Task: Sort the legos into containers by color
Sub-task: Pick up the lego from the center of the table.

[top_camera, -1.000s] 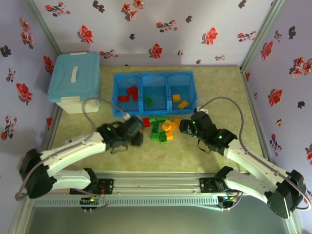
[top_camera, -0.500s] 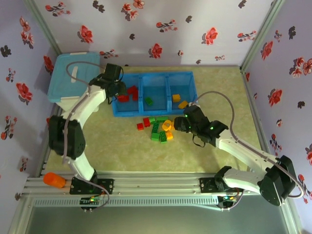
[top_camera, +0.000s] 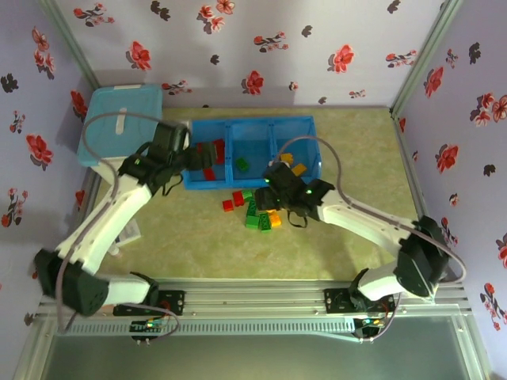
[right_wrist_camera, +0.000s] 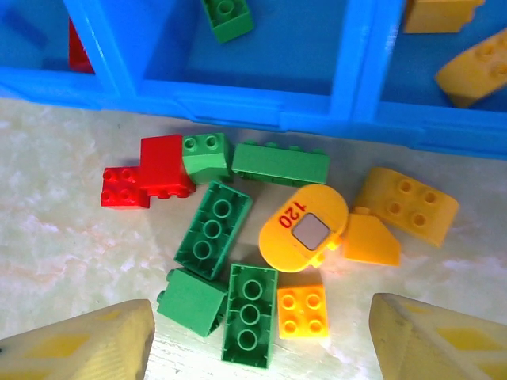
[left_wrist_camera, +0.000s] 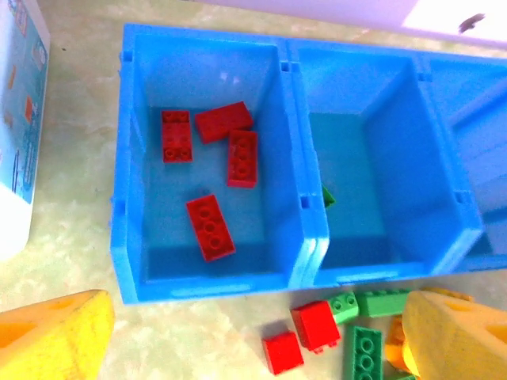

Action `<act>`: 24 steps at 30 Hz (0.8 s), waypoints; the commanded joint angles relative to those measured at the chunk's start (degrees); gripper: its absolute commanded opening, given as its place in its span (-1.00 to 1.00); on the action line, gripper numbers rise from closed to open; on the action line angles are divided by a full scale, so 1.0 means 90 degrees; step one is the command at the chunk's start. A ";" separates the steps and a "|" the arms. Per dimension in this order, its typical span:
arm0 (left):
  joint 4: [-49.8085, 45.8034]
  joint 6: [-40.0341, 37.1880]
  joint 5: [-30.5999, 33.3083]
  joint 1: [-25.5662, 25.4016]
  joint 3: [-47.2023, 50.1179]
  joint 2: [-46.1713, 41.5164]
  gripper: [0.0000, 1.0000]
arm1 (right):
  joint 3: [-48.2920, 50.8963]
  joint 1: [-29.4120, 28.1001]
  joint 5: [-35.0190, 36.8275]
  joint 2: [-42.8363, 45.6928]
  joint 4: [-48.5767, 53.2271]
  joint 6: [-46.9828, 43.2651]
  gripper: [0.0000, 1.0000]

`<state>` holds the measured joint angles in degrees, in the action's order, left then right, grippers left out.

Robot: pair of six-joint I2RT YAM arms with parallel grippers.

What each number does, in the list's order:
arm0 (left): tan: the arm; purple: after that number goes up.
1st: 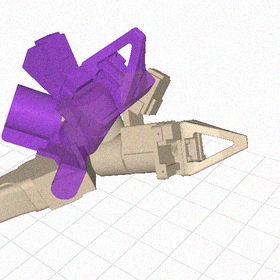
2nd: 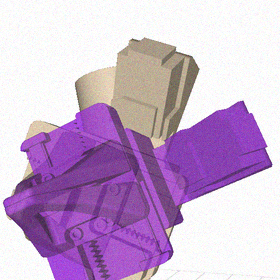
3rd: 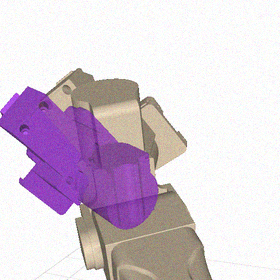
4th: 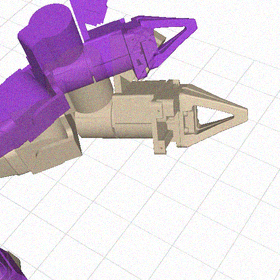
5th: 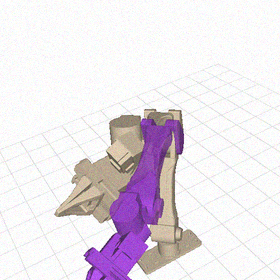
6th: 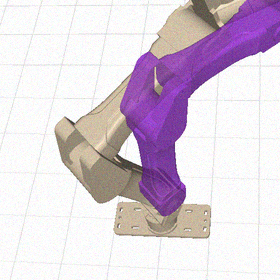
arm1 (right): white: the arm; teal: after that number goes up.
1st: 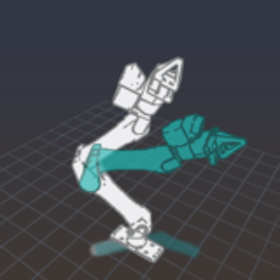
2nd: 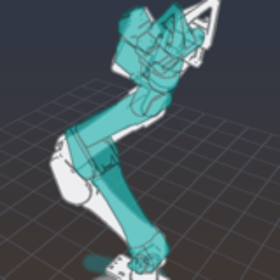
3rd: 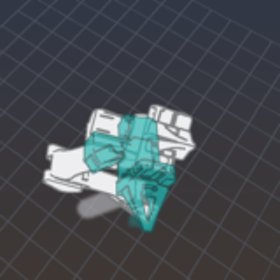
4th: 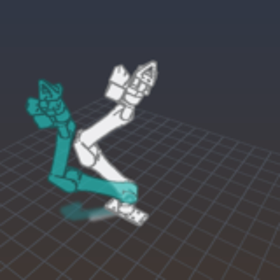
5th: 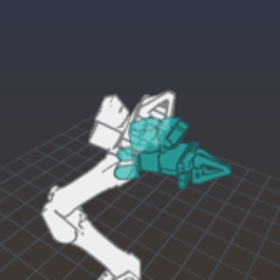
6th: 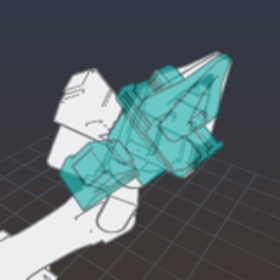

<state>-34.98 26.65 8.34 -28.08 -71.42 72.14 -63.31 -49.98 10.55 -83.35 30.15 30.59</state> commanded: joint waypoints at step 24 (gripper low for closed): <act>-0.0029 0.1209 -0.0009 -0.0386 0.2847 -0.2584 0.80 | -0.1659 -0.0836 -0.0482 -0.3096 0.1295 -0.1446 0.36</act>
<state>-35.35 37.01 8.32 -31.24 -46.33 49.19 -77.47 -56.40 7.01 -109.14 38.59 18.13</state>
